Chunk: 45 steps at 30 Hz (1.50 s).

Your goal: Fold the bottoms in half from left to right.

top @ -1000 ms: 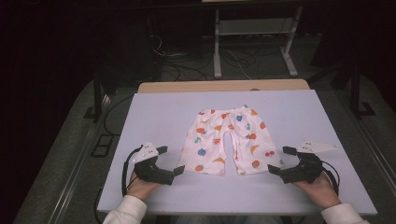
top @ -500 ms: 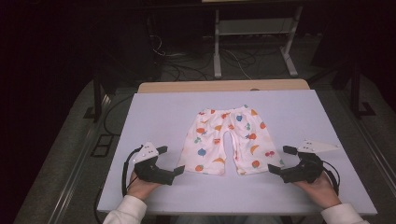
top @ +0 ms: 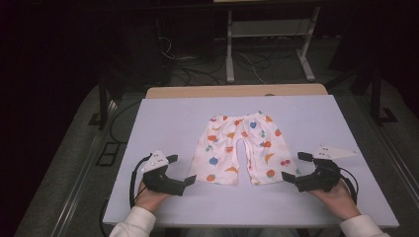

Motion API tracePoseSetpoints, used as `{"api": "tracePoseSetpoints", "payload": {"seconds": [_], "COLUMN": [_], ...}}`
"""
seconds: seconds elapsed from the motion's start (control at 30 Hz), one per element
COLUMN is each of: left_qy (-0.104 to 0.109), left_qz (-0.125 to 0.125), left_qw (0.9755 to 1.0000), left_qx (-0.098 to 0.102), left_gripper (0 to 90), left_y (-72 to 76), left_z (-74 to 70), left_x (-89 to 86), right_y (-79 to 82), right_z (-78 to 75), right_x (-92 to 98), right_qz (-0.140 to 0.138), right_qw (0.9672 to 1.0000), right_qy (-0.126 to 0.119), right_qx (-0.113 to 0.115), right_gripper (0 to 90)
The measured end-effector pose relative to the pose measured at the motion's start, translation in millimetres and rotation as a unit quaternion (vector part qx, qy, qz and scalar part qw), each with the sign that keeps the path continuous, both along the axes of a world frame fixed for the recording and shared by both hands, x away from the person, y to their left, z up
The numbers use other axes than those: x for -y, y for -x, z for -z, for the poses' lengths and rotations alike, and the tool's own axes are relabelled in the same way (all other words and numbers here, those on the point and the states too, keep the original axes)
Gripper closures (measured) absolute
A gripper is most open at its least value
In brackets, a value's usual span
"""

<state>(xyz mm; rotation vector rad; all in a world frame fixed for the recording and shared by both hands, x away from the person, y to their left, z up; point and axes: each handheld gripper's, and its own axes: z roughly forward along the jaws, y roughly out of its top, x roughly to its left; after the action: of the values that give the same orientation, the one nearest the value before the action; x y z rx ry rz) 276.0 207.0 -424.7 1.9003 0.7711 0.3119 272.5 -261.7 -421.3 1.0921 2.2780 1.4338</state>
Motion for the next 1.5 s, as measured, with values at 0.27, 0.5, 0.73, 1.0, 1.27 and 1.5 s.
{"api": "tracePoseSetpoints", "payload": {"seconds": [0.27, 0.5, 0.73, 1.0, 1.27, 1.5], "left_qy": [0.001, 0.002, 0.002, 0.003, 0.003, 0.003], "left_qz": [-0.001, -0.002, -0.003, -0.003, -0.002, -0.002], "left_qw": [1.0000, 1.0000, 1.0000, 1.0000, 1.0000, 1.0000], "left_qx": [-0.001, 0.000, 0.000, 0.001, 0.000, 0.001], "left_gripper": [0.0, 0.0, 0.0, 0.0, 0.0, 0.0], "left_y": [-0.3, 0.1, 0.2, 0.4, 0.2, 0.3], "left_z": [0.3, 0.0, -0.2, -0.3, -0.2, -0.3], "left_x": [0.0, 0.0, -0.1, -0.1, -0.1, -0.1], "right_y": [-5.9, -13.0, -19.4, -27.1, -35.9, -46.0], "right_z": [-9.5, -18.4, -26.6, -34.5, -42.8, -49.3], "right_x": [-5.6, -10.3, -14.3, -18.9, -24.4, -31.9], "right_qz": [-0.005, -0.014, -0.019, -0.024, -0.029, -0.035], "right_qw": [1.0000, 0.9999, 0.9998, 0.9997, 0.9995, 0.9992], "right_qy": [-0.002, -0.001, 0.000, 0.002, 0.002, 0.010], "right_qx": [0.002, 0.000, 0.002, 0.007, 0.011, 0.014], "right_gripper": [0.0, 0.0, 0.0, 0.0, 0.0, 0.0]}}
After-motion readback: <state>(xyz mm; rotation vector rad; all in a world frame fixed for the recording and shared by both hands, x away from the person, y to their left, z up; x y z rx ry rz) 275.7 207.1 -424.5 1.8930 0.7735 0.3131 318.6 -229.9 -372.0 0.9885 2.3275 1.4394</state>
